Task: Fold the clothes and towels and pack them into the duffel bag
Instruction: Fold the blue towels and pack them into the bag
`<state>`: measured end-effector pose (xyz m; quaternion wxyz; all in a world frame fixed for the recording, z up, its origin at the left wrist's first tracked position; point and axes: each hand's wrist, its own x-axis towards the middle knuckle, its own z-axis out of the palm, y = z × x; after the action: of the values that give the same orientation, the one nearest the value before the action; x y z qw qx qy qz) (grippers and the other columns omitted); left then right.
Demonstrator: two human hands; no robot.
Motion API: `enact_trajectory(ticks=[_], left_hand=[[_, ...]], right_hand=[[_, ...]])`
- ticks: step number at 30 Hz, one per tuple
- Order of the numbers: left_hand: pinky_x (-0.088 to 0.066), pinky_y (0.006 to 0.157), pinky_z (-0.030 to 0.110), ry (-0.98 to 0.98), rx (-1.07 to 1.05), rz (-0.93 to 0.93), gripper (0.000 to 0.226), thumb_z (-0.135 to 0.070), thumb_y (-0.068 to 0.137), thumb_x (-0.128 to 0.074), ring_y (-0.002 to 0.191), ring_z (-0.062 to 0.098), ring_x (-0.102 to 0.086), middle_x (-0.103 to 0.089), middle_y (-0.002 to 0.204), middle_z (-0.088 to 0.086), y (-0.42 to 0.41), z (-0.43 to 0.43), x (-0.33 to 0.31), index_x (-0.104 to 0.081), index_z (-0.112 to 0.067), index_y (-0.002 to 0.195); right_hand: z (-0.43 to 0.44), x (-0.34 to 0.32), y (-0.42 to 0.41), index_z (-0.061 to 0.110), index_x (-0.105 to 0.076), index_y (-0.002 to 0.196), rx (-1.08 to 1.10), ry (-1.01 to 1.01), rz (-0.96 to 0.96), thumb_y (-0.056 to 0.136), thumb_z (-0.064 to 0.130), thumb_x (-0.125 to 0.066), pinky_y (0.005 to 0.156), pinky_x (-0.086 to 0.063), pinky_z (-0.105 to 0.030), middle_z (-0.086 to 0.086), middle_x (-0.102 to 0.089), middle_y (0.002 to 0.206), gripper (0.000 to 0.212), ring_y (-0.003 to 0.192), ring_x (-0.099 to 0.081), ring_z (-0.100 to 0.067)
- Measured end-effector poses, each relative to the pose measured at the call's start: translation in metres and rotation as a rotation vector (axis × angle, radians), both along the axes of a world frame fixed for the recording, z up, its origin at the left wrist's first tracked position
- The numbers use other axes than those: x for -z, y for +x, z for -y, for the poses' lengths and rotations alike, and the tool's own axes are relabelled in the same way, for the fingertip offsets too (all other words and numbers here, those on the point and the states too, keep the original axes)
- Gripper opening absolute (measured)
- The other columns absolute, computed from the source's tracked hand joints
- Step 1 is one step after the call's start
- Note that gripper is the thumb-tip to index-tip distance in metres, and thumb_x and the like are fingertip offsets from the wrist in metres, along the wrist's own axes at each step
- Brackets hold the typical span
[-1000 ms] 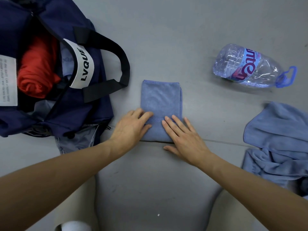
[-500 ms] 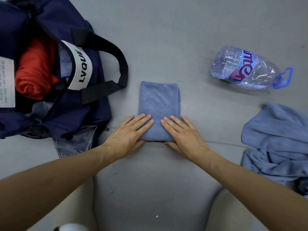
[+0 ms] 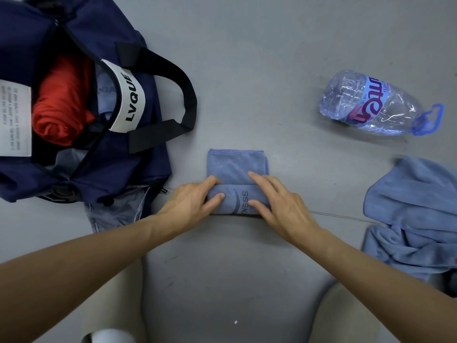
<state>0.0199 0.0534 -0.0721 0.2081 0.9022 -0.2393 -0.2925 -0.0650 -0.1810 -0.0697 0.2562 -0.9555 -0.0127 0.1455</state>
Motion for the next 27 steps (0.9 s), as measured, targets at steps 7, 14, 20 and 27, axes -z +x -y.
enact_trajectory(ticks=[7,14,20,27], left_hand=[[-0.049,0.078,0.039,-0.017,-0.03,0.063,0.029,-0.044,0.098,-0.049,0.094,0.024,-0.064,-0.066,0.109,-0.005,0.004,0.009,0.002,-0.045,-0.031,0.124],[-0.053,0.084,0.046,-0.08,0.131,0.41,0.037,-0.026,0.097,-0.061,0.108,0.028,-0.058,-0.054,0.131,0.0,0.007,0.008,0.007,-0.055,-0.022,0.133],[-0.037,0.116,0.04,-0.099,0.346,0.368,0.061,-0.044,0.102,-0.042,0.147,0.023,-0.034,-0.036,0.16,0.003,-0.003,-0.005,0.022,-0.031,-0.019,0.156],[-0.04,0.113,0.043,-0.056,0.367,0.298,0.078,-0.037,0.086,-0.073,0.143,0.026,-0.04,-0.039,0.158,0.005,0.003,-0.011,0.028,-0.037,-0.02,0.154]], right_hand=[[0.0,0.015,-0.008,0.018,-0.052,0.143,-0.284,-0.314,0.349,0.099,0.041,-0.053,0.112,-0.036,-0.053,-0.014,-0.041,0.155,0.049,0.143,-0.038,-0.034],[0.004,0.029,-0.004,0.013,-0.039,0.152,-0.314,-0.356,0.175,0.083,0.049,-0.073,0.118,-0.031,-0.049,-0.009,-0.04,0.156,0.086,0.145,-0.038,-0.025],[0.007,0.031,0.0,0.016,-0.04,0.152,-0.302,-0.316,0.163,0.083,0.044,-0.074,0.118,-0.031,-0.047,-0.005,-0.042,0.156,0.082,0.143,-0.04,-0.023],[0.013,0.029,0.003,0.021,-0.036,0.154,-0.245,-0.17,0.111,0.081,0.041,-0.078,0.119,-0.027,-0.045,-0.004,-0.038,0.158,0.086,0.145,-0.037,-0.023]])
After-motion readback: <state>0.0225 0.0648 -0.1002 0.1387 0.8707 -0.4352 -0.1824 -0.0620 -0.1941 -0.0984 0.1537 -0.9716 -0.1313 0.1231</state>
